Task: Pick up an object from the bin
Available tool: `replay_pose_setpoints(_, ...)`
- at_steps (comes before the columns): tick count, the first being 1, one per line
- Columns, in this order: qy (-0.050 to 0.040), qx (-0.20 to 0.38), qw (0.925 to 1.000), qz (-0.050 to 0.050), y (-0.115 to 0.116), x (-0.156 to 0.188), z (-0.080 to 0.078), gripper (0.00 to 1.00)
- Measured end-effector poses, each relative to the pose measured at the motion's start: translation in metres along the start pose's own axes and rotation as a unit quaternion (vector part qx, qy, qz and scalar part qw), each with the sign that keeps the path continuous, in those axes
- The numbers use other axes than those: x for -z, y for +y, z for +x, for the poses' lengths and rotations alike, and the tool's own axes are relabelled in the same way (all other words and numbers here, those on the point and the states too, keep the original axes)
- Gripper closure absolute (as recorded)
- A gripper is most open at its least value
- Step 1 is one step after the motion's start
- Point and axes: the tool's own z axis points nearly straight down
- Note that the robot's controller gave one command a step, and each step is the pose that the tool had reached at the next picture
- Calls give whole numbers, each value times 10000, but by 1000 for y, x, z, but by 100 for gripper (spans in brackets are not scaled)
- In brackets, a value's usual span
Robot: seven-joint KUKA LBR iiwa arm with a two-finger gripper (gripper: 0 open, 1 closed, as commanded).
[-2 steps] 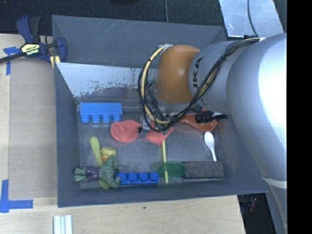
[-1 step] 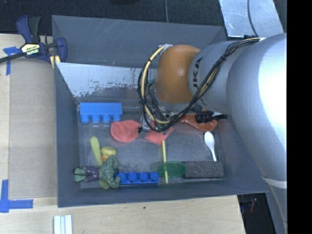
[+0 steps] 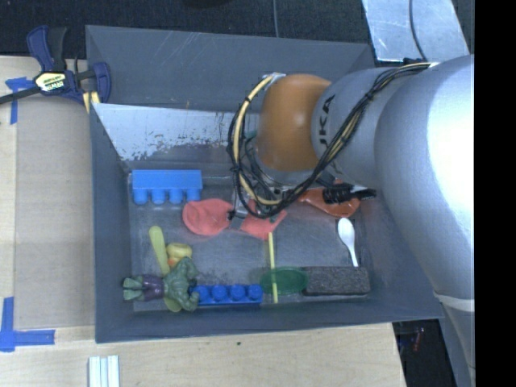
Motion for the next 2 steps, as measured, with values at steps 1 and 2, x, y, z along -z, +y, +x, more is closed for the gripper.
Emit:
replay_pose_setpoints(1, 0, 1, 10000, 0, 0, 0, 0, 100)
replay_pose_setpoints(2, 0, 1, 10000, 0, 0, 0, 0, 100)
